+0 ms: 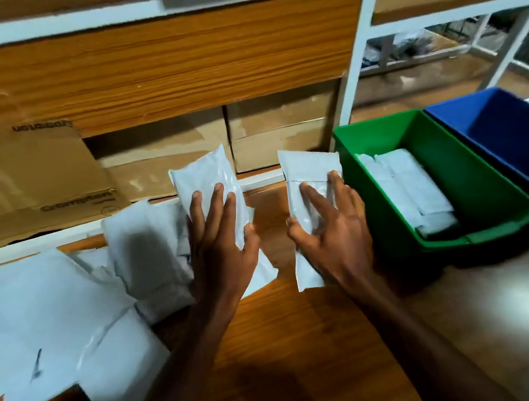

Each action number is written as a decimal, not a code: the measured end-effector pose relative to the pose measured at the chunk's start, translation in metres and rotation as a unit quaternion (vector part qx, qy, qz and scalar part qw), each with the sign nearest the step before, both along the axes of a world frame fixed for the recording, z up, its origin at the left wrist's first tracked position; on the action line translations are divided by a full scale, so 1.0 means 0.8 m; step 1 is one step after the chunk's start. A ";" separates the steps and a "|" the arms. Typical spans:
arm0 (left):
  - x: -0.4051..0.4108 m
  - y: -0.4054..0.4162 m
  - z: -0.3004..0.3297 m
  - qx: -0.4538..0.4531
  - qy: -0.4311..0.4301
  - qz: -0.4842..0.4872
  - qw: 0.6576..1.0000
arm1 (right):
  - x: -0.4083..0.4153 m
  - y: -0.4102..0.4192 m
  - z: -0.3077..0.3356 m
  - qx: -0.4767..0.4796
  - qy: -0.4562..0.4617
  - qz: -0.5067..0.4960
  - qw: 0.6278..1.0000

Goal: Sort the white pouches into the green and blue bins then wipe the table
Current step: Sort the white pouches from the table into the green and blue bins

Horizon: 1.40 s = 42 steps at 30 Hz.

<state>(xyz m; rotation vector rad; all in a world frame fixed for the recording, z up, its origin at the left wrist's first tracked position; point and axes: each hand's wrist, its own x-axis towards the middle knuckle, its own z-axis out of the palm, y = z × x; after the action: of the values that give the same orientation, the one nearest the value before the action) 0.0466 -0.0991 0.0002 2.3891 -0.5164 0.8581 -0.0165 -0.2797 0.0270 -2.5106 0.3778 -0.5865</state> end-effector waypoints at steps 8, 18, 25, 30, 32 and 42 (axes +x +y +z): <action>-0.082 -0.236 0.034 -0.008 -0.002 -0.113 0.994 | -0.126 -0.214 0.054 -0.065 -0.030 -0.058 0.996; -0.140 -0.460 0.072 0.033 0.012 -0.164 0.986 | -0.174 -0.464 0.060 -0.055 -0.006 -0.071 0.996; -0.092 -0.543 0.071 0.017 -0.002 -0.133 0.991 | -0.092 -0.577 0.054 -0.074 0.008 -0.018 0.997; -0.053 -0.576 0.071 -0.003 0.023 -0.091 0.996 | -0.003 -0.628 0.040 -0.097 0.047 0.028 0.994; -0.040 -0.581 0.072 0.001 0.019 -0.083 0.996 | 0.025 -0.635 0.021 -0.100 0.086 0.046 0.990; -0.024 -0.574 0.069 0.033 0.023 0.024 0.999 | 0.094 -0.608 -0.083 -0.100 0.291 0.168 0.937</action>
<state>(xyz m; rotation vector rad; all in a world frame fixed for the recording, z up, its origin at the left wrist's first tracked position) 0.0272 -0.5586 0.0556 2.4856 -0.4781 0.8151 0.0584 -0.7663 -0.0394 -2.8238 0.0877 0.2794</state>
